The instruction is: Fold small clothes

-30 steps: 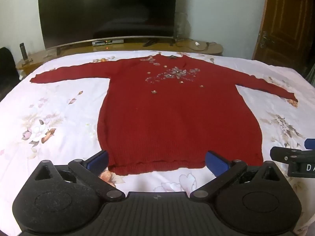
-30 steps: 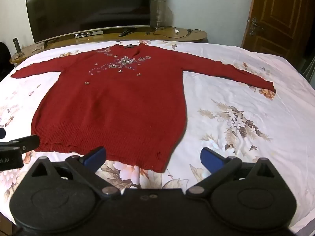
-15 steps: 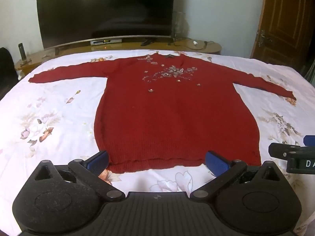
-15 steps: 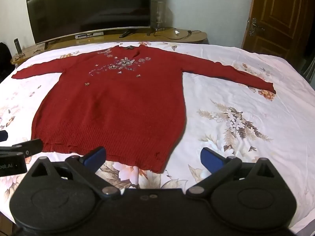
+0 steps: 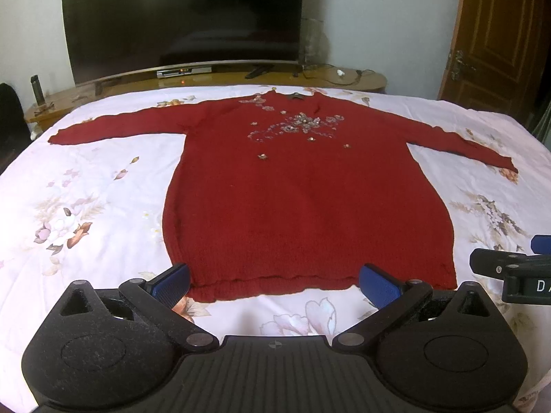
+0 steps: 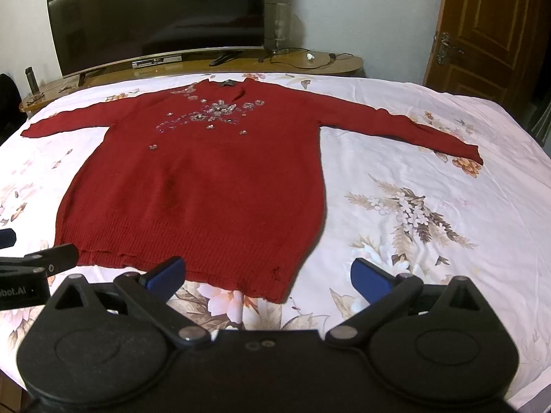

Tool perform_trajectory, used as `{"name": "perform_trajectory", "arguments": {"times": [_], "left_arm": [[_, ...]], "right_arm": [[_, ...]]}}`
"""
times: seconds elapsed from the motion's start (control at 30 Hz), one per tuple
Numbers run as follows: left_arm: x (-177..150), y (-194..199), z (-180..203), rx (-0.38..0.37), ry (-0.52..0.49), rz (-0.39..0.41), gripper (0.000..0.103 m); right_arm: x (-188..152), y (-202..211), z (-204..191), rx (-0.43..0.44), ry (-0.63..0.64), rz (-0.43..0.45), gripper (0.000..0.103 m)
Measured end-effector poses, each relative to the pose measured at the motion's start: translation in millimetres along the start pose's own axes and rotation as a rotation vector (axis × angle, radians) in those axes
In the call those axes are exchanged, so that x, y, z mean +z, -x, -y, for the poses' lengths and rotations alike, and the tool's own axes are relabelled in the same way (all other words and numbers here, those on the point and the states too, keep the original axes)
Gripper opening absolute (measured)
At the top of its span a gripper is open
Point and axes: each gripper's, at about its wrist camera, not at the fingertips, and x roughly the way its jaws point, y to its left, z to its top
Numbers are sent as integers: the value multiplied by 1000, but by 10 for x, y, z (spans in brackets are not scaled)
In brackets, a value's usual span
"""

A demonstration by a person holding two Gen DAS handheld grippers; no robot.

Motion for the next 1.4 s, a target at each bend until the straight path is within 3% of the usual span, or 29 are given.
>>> {"name": "perform_trajectory", "arguments": {"times": [1.4], "left_arm": [[10, -5, 1, -5, -9, 9, 103]], "right_arm": [[2, 2, -25, 3, -1, -1, 102]]}}
